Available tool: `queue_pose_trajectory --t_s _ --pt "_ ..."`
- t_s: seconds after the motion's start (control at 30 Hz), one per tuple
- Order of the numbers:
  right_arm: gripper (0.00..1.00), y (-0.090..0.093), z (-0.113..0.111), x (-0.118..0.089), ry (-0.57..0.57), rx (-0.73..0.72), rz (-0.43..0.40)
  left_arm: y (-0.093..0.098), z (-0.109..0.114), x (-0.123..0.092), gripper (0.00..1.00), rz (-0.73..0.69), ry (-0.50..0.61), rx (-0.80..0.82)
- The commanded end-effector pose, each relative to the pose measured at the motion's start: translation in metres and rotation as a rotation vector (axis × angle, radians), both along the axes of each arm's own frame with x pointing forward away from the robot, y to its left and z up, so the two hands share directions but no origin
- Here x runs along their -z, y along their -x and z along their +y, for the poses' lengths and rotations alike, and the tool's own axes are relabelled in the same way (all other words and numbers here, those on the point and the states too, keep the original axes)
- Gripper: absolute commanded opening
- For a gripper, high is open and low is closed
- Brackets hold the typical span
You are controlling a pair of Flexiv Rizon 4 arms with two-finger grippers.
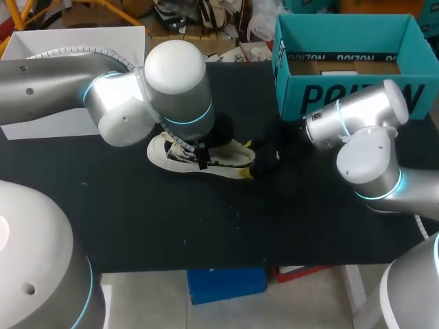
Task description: Take the shoe out of the shoebox, open the shoe tongue, remove and reinsert the insole, then place the shoe into the shoebox
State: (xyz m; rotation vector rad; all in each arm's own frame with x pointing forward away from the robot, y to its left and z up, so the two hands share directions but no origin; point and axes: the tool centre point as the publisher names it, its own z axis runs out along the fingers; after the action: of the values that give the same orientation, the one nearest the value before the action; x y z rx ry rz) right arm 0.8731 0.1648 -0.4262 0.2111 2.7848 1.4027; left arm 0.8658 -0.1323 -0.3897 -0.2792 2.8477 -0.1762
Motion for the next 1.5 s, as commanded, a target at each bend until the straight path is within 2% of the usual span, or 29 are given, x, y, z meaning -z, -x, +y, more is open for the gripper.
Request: queue_pose_trajectory --t_s 0.03,0.33,0.97,1.0,1.1,1.17,1.2,1.33,1.4,1.5 --pt "0.0 -0.002 -0.003 0.002 0.003 0.002 0.001 -0.001 0.007 -0.001 0.0 0.029 0.054 0.026" --pt "0.0 -0.002 -0.003 0.002 0.003 0.002 0.001 0.0 0.008 -0.009 0.0 0.078 0.16 0.051" --pt "0.0 -0.002 -0.003 0.002 0.003 0.002 0.001 0.002 0.003 -0.013 0.0 0.122 0.238 0.101" --pt "0.0 -0.002 -0.003 0.002 0.003 0.002 0.001 0.003 0.003 -0.013 0.04 0.127 0.243 0.107" --pt "0.0 -0.002 -0.003 0.002 0.003 0.002 0.001 0.003 0.001 -0.011 0.0 0.143 0.259 0.118" --pt "0.0 -0.002 -0.003 0.002 0.003 0.002 0.001 0.003 0.0 -0.011 0.06 0.145 0.264 0.118" --pt "0.0 -0.002 -0.003 0.002 0.003 0.002 0.001 0.003 0.0 -0.01 0.13 0.149 0.267 0.121" --pt "0.0 -0.002 -0.003 0.002 0.003 0.002 0.001 0.003 -0.002 -0.01 0.15 0.155 0.269 0.129" --pt "0.0 -0.002 -0.003 0.002 0.003 0.002 0.001 0.002 -0.003 -0.01 0.2 0.158 0.267 0.135" --pt "0.0 -0.002 -0.003 0.002 0.003 0.002 0.001 0.002 -0.004 -0.009 0.23 0.162 0.267 0.142"
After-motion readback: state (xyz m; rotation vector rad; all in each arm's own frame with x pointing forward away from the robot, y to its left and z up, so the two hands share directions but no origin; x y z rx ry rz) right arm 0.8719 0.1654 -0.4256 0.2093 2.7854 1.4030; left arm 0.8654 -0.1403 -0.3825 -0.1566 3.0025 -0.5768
